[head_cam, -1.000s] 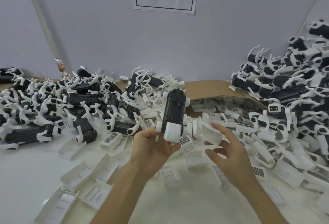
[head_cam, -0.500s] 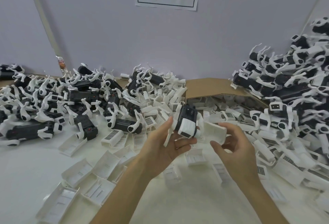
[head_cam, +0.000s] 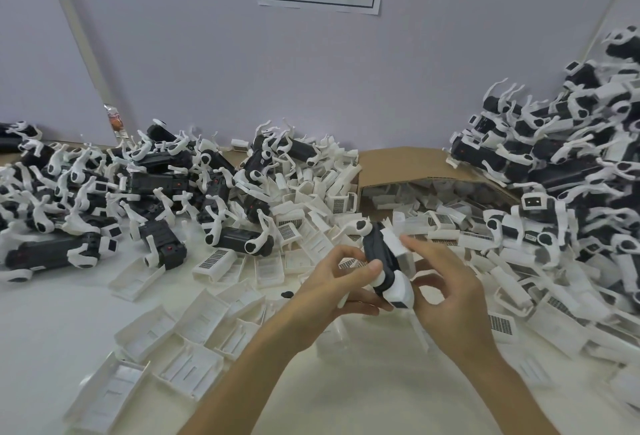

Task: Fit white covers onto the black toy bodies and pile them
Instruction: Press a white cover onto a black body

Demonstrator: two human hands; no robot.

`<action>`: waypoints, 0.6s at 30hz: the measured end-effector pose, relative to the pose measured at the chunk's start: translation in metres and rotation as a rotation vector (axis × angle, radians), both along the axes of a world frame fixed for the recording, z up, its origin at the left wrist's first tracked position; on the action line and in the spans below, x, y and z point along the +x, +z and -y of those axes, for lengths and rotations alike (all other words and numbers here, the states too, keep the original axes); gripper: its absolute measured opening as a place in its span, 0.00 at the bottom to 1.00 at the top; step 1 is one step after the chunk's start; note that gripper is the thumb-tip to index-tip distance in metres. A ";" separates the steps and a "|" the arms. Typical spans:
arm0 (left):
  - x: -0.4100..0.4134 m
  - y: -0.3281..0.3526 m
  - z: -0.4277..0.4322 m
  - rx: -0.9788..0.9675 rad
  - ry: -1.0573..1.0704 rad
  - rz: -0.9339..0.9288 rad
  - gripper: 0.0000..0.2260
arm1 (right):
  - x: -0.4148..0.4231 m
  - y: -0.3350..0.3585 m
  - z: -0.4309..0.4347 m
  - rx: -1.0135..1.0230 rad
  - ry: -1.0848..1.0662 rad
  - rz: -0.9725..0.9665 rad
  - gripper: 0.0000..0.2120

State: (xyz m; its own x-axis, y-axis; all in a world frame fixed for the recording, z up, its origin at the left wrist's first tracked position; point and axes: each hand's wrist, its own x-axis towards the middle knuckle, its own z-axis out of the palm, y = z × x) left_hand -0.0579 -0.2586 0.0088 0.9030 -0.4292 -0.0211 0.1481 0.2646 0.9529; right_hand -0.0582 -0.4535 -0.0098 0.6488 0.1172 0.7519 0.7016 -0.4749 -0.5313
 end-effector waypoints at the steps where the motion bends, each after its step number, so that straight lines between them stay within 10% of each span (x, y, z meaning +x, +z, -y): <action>1: 0.000 0.000 0.000 0.009 0.007 0.004 0.22 | 0.000 0.000 0.000 -0.017 0.007 0.005 0.33; 18: 0.006 0.000 -0.007 -0.237 -0.069 -0.286 0.26 | -0.009 0.006 -0.010 -0.082 -0.112 0.062 0.31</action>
State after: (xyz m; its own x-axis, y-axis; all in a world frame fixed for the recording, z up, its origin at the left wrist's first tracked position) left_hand -0.0519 -0.2518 0.0083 0.8439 -0.5120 -0.1606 0.4242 0.4533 0.7840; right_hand -0.0676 -0.4436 -0.0041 0.6138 0.1094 0.7819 0.6722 -0.5917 -0.4450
